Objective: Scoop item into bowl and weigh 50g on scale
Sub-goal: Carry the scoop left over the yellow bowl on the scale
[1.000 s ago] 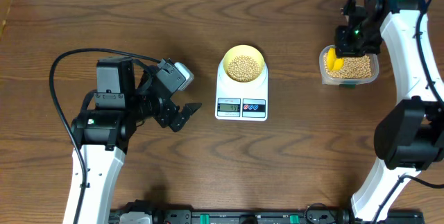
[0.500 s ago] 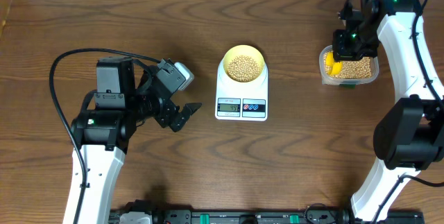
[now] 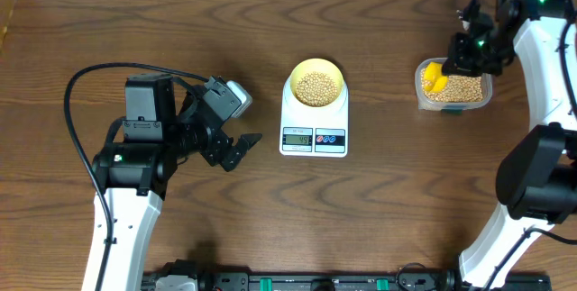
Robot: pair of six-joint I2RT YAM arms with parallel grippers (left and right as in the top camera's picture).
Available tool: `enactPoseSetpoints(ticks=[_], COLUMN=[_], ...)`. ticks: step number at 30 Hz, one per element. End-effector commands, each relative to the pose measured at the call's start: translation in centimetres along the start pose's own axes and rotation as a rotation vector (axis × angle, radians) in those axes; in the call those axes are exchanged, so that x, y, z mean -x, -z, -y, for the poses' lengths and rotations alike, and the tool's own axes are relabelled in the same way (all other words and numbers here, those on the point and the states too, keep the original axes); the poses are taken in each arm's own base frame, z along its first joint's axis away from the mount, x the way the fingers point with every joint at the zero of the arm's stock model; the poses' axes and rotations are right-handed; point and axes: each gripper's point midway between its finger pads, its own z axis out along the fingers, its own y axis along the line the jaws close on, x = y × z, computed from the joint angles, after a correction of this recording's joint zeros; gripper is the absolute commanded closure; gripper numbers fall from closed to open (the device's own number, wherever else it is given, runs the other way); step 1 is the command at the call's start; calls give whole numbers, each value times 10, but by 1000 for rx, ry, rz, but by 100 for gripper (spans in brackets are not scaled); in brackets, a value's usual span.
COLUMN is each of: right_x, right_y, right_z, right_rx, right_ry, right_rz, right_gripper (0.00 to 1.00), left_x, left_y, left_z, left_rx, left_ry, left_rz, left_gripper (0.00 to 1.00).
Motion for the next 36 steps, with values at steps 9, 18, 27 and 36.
enactPoseSetpoints(ticks=[9,18,27,36], right_x=[5,9,26,29], right_y=[19,28,23,5], right_z=[-4,-21,-87,-184], right_rx=[171,315,450,517], right_ry=[38,63,189,404], right_rz=[52,87,148,202], right_gripper=[99,99,99,99], left_x=[-1,-1,-1,-1], left_y=[-1,-1,-1,-1], left_z=[1,1,1,1], left_rx=[-11,-11,-11,-11], left_ry=[0,0,0,0], left_rz=[3,3,3,3], left_gripper=[2,3,2,2])
